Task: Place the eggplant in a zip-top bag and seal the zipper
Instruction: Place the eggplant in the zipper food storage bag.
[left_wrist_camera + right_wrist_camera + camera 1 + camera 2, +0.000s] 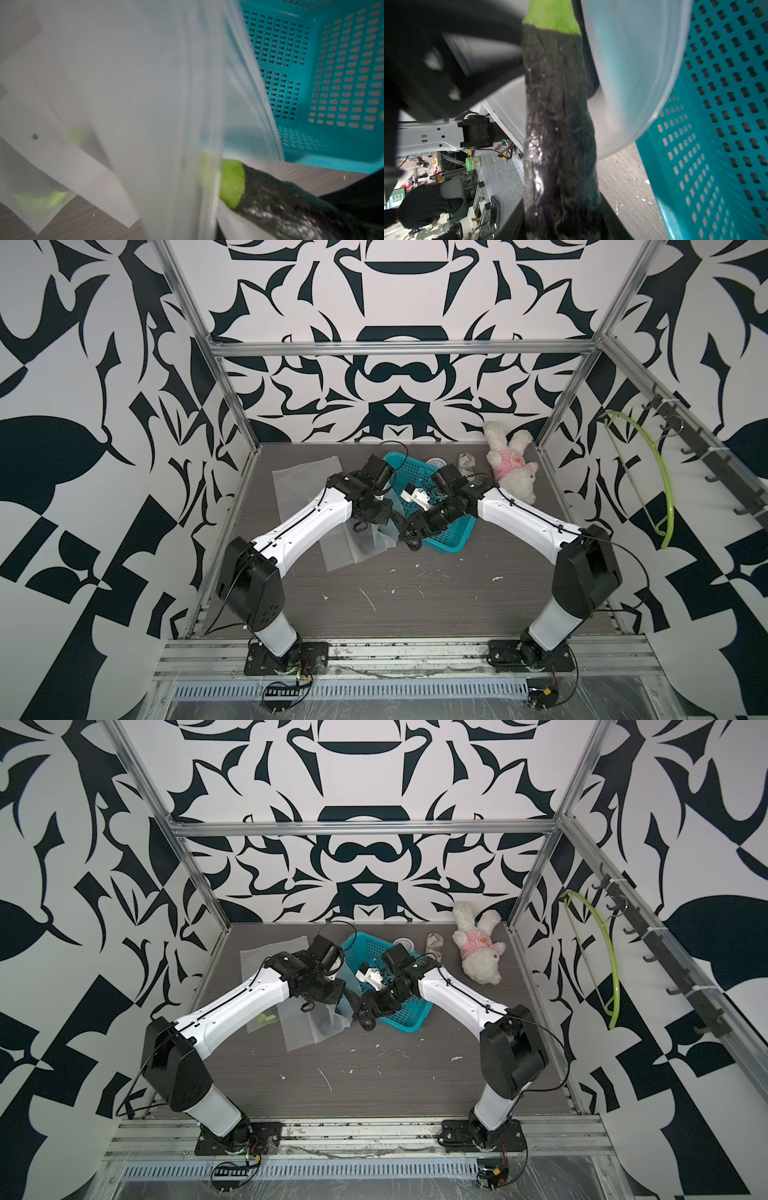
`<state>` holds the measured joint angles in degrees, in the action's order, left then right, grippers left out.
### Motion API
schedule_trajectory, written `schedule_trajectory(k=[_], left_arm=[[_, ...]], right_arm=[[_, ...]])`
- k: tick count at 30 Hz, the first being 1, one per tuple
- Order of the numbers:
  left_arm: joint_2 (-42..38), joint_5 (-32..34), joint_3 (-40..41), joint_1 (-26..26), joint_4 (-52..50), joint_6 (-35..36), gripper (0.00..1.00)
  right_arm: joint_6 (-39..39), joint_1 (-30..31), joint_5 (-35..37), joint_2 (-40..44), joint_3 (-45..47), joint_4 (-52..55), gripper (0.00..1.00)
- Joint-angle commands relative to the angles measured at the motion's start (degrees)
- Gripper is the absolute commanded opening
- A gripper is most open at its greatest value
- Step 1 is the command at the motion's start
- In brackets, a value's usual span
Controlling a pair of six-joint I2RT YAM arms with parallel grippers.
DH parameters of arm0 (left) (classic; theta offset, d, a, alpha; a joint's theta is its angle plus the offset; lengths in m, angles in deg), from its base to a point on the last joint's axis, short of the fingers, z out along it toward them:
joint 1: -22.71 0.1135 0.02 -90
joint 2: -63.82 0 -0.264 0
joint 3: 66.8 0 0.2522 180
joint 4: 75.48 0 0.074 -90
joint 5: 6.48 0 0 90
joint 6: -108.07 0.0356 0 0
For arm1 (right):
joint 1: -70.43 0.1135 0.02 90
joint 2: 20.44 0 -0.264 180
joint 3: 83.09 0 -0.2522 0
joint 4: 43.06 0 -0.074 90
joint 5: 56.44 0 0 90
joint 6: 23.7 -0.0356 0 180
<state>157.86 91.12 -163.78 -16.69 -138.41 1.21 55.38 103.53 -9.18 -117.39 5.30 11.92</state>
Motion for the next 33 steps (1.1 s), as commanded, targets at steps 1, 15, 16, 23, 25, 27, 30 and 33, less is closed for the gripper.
schedule_trajectory(k=[1, 15, 16, 23, 25, 27, 30, 33], left_arm=[[-2.2, 2.8, 0.2, -1.8, -2.0, 1.6, 0.00], [-6.2, 6.5, 3.0, -6.3, -2.6, 2.2, 0.00], [-6.8, 6.3, 3.4, -6.4, -2.4, 2.1, 0.00], [-7.7, 9.3, 4.8, -8.2, -3.7, 2.5, 0.00], [-6.7, 10.4, 4.8, -9.0, -5.0, 2.7, 0.00], [-5.6, 11.4, 4.9, -9.7, -5.2, 2.7, 0.00], [-3.9, 13.7, 4.2, -11.2, -6.1, 3.5, 0.00], [-3.2, 16.5, 3.9, -11.7, -7.4, 3.8, 0.00]], right_arm=[[1.0, 0.2, -2.8, 0.2, -2.8, 0.8, 0.44], [-7.6, -1.0, -7.8, -1.8, -1.0, -11.9, 0.44], [-8.5, -1.3, -8.0, -2.0, -0.9, -13.1, 0.44], [-16.0, -1.8, -11.5, -1.9, 1.4, -22.0, 0.43], [-17.3, -1.8, -12.4, -1.6, 1.9, -23.2, 0.43], [-18.6, -1.8, -12.4, -1.5, 2.2, -23.9, 0.43], [-22.9, -1.8, -14.3, -1.2, 4.6, -29.0, 0.43], [-21.1, -1.8, -14.2, -0.5, 4.6, -26.9, 0.43]])
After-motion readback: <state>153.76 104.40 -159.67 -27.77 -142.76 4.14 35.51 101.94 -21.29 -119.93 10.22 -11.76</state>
